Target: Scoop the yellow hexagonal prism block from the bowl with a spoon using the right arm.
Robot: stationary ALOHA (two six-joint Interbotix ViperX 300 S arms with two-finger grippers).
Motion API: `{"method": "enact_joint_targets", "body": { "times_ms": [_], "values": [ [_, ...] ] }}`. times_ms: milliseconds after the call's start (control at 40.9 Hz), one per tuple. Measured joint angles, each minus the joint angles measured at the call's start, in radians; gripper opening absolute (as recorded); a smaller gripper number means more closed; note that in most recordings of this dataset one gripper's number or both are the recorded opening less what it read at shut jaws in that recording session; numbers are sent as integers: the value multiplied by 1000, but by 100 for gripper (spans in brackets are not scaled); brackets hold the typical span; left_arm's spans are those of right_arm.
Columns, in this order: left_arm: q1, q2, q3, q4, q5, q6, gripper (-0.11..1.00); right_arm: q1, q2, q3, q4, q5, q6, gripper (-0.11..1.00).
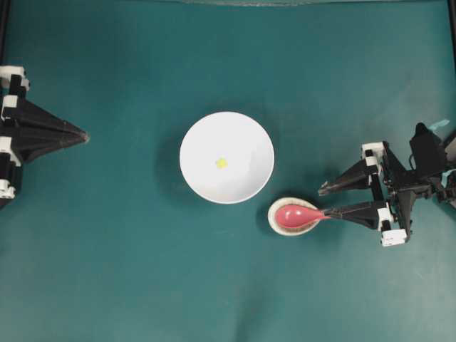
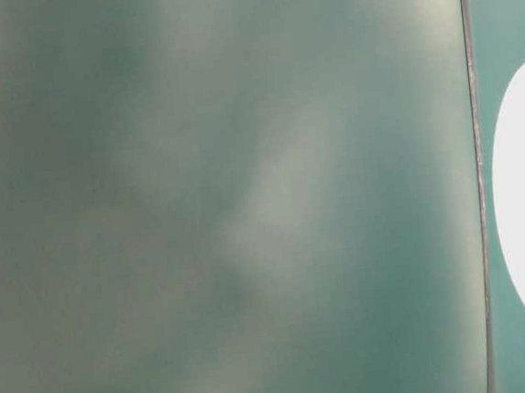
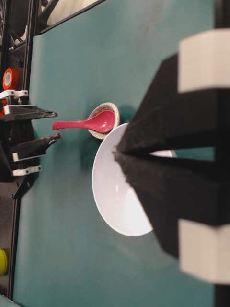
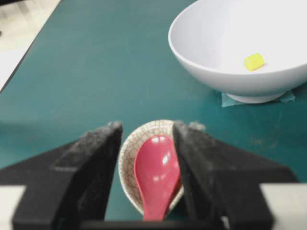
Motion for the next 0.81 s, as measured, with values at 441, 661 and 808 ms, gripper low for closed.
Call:
{"method": "enact_joint_targets", "body": {
  "times_ms": [441,661,808],
  "values": [
    [0,3,0,0,-32,0,-1,143,112,-11,138,-57,-66,52],
    [0,6,0,2,-43,-2,-1,156,112,2,161,-46,-118,52],
    [0,6,0,2,-46,0,-1,158,112,8,167,-11,-118,52]
  ]
}}
